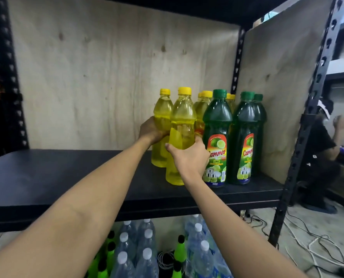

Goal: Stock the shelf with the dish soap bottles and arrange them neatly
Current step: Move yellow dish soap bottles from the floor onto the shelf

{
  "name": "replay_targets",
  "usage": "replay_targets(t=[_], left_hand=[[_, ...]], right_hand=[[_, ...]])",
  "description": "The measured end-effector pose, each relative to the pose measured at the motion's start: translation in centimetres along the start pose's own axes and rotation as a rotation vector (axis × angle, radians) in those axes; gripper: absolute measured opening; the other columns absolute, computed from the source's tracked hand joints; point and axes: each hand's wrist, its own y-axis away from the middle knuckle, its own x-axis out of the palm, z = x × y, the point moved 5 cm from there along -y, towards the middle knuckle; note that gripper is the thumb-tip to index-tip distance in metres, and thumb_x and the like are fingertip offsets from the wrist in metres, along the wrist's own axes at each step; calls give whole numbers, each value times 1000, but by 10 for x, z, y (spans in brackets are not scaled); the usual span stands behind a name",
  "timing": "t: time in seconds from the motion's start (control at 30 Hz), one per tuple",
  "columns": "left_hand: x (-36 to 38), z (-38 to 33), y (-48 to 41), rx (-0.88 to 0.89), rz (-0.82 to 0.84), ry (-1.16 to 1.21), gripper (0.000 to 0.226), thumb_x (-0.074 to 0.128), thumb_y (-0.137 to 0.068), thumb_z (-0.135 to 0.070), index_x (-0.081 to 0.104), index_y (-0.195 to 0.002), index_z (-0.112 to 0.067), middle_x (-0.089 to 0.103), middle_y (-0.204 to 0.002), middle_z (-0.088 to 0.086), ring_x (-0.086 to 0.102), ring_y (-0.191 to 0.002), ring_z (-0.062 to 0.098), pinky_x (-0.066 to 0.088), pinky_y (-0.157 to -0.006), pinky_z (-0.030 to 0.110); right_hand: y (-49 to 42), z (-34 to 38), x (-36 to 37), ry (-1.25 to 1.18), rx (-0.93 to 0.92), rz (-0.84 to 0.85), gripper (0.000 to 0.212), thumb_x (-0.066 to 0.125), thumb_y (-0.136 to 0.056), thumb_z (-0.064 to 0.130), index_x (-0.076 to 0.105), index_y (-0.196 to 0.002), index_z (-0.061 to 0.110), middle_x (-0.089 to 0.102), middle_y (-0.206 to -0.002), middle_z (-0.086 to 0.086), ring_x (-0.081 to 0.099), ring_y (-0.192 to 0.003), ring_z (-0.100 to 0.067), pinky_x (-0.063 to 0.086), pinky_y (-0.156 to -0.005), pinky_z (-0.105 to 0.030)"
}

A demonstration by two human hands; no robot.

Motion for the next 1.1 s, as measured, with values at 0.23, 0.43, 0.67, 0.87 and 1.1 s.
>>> replay_targets(t=[0.23, 0.43, 0.67, 0.87, 1.1], left_hand=[[-25, 44, 61, -204, -41, 58, 85, 80, -75, -19, 38, -149, -20, 55, -141, 9, 55, -127, 27, 49, -103, 37], [-39, 33, 238, 18, -301, 190, 42, 73, -73, -18, 62, -111, -31, 62, -98, -2, 60, -71, 3, 52, -78, 20], [112, 77, 433, -91, -51, 237, 27, 70, -74, -8, 65, -96, -21, 61, -78, 1, 58, -69, 18, 46, -69, 24], [263, 179, 534, -780, 532, 160, 23, 71, -61, -25, 65, -83, -21, 76, -96, 7, 72, -93, 28, 59, -83, 33], [365, 257, 571, -1104, 633, 26, 11, 75, -70, -20, 65, -71, -15, 67, -79, 10, 64, -69, 23, 58, -70, 33]], right_hand=[[37, 9, -30, 28, 56, 174, 81, 87, -71, 35, 48, -139, 14, 64, -128, -9, 58, -121, -33, 48, -94, -39], [150, -49, -108, 5, 22, 151, 48, 76, -73, 30, 63, -119, 29, 65, -105, 8, 65, -93, -17, 53, -88, -40], [266, -250, -182, 233, 586, 318, 23, 71, -77, 11, 73, -99, 14, 75, -96, -12, 70, -99, -30, 54, -90, -37], [313, -395, -237, 351, 933, 309, 24, 73, -81, 31, 73, -96, 12, 74, -104, -17, 68, -103, -33, 46, -77, -30], [297, -515, -212, 398, 1005, 371, 44, 75, -80, 33, 65, -117, 12, 69, -119, -15, 63, -114, -34, 51, -96, -40]])
